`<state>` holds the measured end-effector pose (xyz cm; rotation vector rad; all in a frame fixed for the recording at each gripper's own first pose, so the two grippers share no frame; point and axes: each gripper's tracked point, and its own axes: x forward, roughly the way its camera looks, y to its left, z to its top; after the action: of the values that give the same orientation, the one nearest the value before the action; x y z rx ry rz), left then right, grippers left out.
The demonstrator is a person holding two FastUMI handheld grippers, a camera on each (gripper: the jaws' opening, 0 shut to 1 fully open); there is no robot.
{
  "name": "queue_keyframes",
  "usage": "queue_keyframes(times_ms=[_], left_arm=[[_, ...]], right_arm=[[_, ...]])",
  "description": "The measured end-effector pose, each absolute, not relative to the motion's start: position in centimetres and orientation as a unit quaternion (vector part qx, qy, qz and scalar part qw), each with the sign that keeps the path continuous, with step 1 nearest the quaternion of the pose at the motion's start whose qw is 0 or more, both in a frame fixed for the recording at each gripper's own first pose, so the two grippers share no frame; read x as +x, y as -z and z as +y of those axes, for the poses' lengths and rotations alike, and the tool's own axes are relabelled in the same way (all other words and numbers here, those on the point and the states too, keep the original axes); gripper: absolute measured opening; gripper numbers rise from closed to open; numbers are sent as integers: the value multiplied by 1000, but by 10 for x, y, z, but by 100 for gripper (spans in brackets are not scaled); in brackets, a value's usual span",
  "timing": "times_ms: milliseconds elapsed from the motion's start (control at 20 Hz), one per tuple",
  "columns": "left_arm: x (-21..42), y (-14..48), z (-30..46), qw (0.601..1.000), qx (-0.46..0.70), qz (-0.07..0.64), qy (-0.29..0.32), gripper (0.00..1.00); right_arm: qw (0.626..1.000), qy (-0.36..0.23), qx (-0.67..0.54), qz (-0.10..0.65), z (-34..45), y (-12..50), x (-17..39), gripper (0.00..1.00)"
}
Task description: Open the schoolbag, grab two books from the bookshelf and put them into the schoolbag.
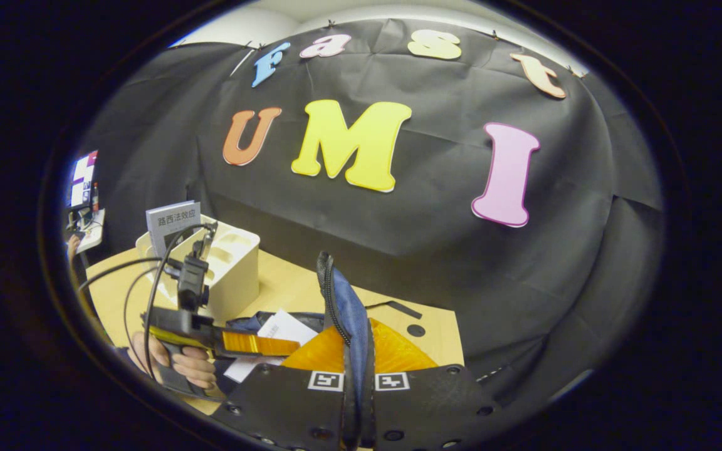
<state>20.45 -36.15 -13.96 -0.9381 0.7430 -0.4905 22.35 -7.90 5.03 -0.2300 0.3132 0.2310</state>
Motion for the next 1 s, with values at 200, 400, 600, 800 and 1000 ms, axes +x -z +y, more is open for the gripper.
queue_keyframes(times_ms=[200,400,600,800,1000], left_arm=[[203,150,-385,793,-457,332,231,47],[206,159,-400,785,-482,320,220,47],[211,165,-411,794,-479,307,215,47],[214,187,-406,833,-409,318,195,55],[213,207,-387,866,-307,359,165,91]], right_arm=[[977,-118,-100,144,-72,-52,220,3],[982,-106,-79,134,-71,-51,216,3],[986,-100,-40,128,-67,-48,210,4],[986,-91,-23,134,-72,-41,208,4],[986,-76,-3,148,-81,-30,209,4]])
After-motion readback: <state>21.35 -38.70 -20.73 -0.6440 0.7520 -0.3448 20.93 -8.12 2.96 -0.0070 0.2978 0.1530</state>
